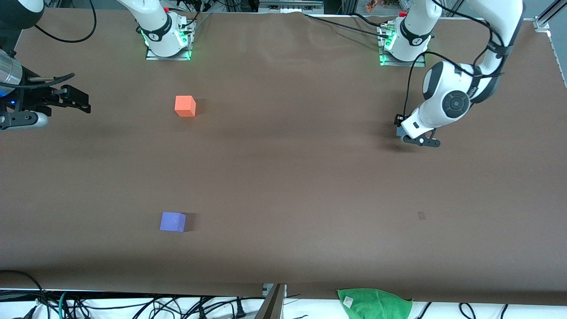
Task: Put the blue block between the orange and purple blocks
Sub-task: 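Close the left gripper on the light-blue cube and lift it, then carry the blue cube to mid-table with the left gripper and release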
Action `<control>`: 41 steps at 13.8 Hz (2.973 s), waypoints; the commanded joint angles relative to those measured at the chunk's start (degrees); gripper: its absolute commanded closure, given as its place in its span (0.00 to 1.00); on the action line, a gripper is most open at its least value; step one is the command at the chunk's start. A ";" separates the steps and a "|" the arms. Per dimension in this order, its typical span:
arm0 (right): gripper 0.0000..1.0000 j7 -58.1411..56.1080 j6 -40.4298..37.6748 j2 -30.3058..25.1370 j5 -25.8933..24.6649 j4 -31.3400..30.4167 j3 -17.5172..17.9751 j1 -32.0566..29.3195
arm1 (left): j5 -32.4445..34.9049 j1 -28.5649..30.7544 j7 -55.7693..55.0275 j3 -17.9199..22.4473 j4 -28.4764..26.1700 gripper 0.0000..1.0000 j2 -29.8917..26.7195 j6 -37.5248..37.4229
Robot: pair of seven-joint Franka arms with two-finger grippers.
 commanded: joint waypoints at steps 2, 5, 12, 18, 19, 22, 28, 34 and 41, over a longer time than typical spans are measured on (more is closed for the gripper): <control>0.00 -0.38 0.00 -0.59 0.18 0.02 0.30 -0.46 | 0.76 -0.28 0.42 -1.90 15.11 0.93 -1.31 -16.87; 0.00 -0.38 0.00 -0.59 0.18 0.02 0.38 -0.55 | -2.30 -0.80 -1.51 -5.95 26.19 0.82 2.63 -20.94; 0.00 -0.38 0.00 -0.59 0.18 0.02 0.30 -0.55 | -3.46 -16.07 -23.81 -11.23 46.84 0.82 18.78 -21.12; 0.00 -0.38 0.00 -0.59 0.18 -0.15 0.30 -0.55 | -0.40 -29.44 -36.11 -9.91 54.35 0.81 34.18 -7.27; 0.00 -0.38 0.00 -0.59 0.18 0.02 0.30 -0.55 | 0.40 -31.02 -38.93 -9.82 54.26 0.81 35.94 -5.15; 0.00 -0.38 0.00 -0.59 0.18 -0.16 0.30 -0.55 | 5.31 -34.29 -43.70 -8.77 54.35 0.75 39.12 -0.13; 0.00 -0.38 0.00 -0.59 0.27 0.02 0.38 -0.46 | 7.79 -33.85 -43.70 -8.77 54.26 0.00 38.60 -0.20; 0.00 -0.91 0.00 0.73 0.27 1.07 0.73 0.07 | 7.26 -32.54 -43.00 -9.03 54.44 0.00 30.36 -9.22; 0.00 -0.46 1.22 2.66 6.25 3.01 0.91 0.68 | 7.43 -21.83 -39.75 -9.30 54.53 0.00 11.28 -37.96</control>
